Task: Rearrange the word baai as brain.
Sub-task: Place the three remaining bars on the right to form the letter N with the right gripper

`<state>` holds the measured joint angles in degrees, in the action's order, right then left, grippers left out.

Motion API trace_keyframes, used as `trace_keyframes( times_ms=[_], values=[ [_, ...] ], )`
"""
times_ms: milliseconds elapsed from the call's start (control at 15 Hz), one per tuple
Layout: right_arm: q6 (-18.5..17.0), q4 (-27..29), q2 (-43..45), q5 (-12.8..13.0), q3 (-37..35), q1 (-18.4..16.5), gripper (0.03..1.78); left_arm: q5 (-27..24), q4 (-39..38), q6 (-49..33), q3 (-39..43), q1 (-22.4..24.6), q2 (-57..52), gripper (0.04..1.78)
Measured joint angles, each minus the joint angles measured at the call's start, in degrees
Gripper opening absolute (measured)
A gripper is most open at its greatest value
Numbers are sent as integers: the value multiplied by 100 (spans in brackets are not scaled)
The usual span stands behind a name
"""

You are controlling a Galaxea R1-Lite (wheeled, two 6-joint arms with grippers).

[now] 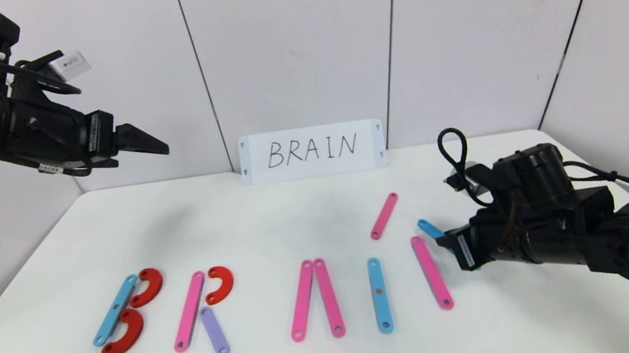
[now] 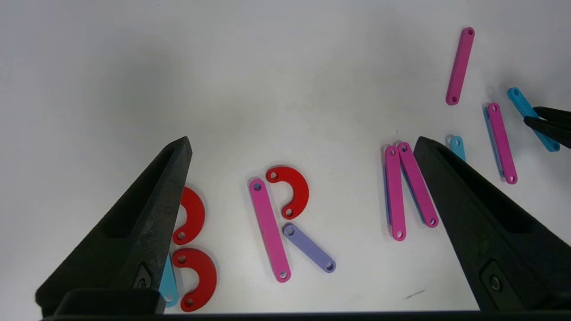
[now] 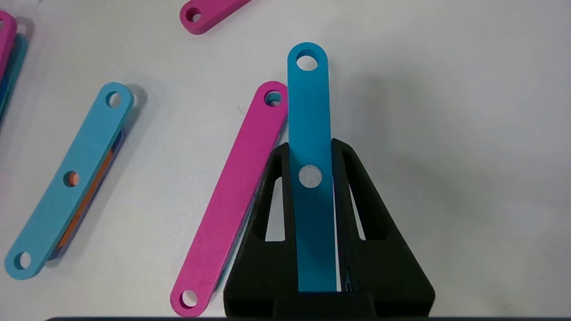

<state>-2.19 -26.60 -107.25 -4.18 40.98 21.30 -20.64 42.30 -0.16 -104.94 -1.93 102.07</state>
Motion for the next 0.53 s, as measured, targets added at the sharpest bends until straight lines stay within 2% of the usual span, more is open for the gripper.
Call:
trace_keyframes(
  times_ms=[533],
  values=[
    [20, -313, -197, 9, -343, -96, 27, 0, 2, 2, 4, 0, -1, 174]
  ],
)
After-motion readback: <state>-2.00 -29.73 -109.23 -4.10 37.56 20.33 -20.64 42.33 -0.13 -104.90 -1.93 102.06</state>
